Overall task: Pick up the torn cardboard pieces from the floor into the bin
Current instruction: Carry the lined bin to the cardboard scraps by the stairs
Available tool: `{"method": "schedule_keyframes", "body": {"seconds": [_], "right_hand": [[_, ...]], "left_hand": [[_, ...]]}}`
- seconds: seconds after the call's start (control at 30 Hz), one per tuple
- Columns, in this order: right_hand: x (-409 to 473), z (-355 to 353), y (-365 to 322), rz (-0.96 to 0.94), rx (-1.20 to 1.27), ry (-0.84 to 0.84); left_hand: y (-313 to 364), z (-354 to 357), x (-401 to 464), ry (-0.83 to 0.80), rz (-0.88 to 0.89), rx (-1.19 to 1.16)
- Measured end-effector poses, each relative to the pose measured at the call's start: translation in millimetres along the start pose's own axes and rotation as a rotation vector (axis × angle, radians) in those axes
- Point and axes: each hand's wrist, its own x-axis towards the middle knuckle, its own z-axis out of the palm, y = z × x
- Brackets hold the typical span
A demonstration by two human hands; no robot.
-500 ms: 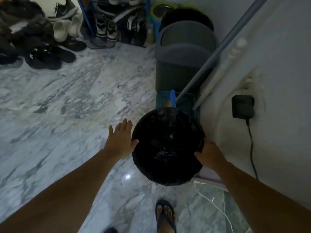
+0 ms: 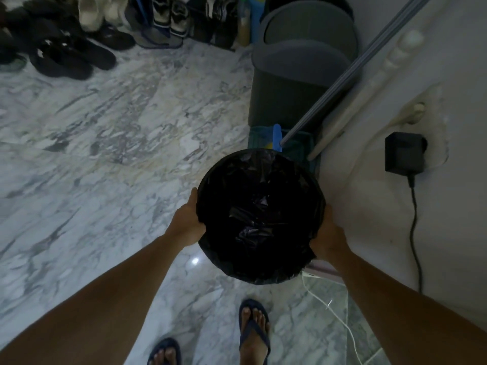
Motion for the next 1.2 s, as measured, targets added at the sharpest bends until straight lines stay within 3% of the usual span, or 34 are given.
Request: {"method": "schedule_keyframes", "body": {"seconds": [0.2, 0.37, 0.7, 0.87, 0.97, 1.2], "right_hand": [[-45, -45, -78, -0.145, -0.056, -0.079], [-92, -94, -173, -0.298, -0.168, -0.153], [-178, -143, -352, -0.544, -0.26, -0.22], [-210, -124, -432, -0.718, -0.415, -0.149], [-234, -94, -488, -0.839, -0.427, -0.195], [-407, -42, -597, -1.022, -0.501, -0.325]], "left_hand": [[8, -80, -75, 0.081, 0.012, -0.003], [2, -158, -147, 0.18, -0.084, -0.02], [-12, -290, -290, 0.433, -0.151, -0.23], [-42, -333, -366, 0.579, -0.162, -0.35], [-76, -358, -417, 0.672, -0.203, -0.399], [-169, -398, -536, 0.873, -0.302, -0.531]]}}
